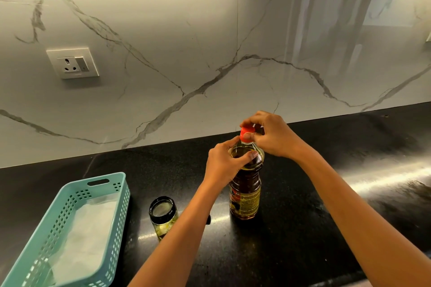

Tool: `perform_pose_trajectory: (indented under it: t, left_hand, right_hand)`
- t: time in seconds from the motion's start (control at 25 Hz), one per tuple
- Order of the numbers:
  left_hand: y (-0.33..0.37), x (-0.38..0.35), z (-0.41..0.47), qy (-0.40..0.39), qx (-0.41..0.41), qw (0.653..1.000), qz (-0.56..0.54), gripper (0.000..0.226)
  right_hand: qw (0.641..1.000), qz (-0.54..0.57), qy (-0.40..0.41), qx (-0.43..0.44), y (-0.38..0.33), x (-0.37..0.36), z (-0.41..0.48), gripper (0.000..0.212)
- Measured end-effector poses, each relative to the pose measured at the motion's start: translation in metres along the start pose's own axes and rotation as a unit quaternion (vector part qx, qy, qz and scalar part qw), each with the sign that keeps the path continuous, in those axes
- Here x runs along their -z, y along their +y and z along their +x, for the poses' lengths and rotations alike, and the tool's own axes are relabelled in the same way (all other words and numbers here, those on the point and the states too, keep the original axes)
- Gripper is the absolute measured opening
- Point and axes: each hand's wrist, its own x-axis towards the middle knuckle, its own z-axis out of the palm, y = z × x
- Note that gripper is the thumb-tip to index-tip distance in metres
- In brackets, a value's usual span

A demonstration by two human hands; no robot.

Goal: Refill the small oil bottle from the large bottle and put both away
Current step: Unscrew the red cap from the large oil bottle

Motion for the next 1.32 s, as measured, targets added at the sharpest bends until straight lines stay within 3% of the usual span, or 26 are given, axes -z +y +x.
perform_pose_trajectory:
  t: [0.2, 0.36, 0.48, 0.64, 0.88, 1.0, 1.12, 1.32]
  left_hand:
    - [-0.003, 0.000, 0.001, -0.005, 0.011, 1.000, -0.009, 0.070]
    - [-0.001, 0.000, 0.000, 0.009, 0.002, 1.000, 0.004, 0.066]
    - [0.000, 0.000, -0.001, 0.014, -0.001, 1.000, 0.008, 0.066]
    - [-0.002, -0.002, 0.000, 0.016, 0.002, 1.000, 0.003, 0.066]
    - [-0.004, -0.004, 0.002, 0.017, 0.003, 1.000, -0.009, 0.064]
    - [-0.006, -0.005, 0.001, 0.018, -0.001, 1.000, -0.019, 0.065]
    - [-0.006, -0.005, 0.001, 0.012, -0.002, 1.000, -0.013, 0.067]
    - [-0.006, 0.000, -0.015, -0.017, -0.026, 0.999, 0.040, 0.078]
  right_hand:
    - [0.988, 0.117, 0.101, -0.015, -0.003, 0.002, -0.012, 0.029]
    - [0.926, 0.285, 0.204, -0.143, 0.019, -0.024, -0.056, 0.028]
    - [0.906, 0.311, 0.175, -0.229, 0.047, -0.066, -0.102, 0.027]
    - [0.932, 0.215, 0.075, -0.282, 0.076, -0.113, -0.151, 0.019]
    - [0.956, 0.057, 0.050, -0.283, 0.100, -0.133, -0.170, 0.019]
    - [0.957, 0.064, 0.018, -0.282, 0.104, -0.137, -0.176, 0.025]
    - [0.955, 0.098, 0.048, -0.276, 0.097, -0.126, -0.169, 0.034]
    - [0.957, 0.183, 0.091, -0.205, 0.057, -0.093, -0.114, 0.087]
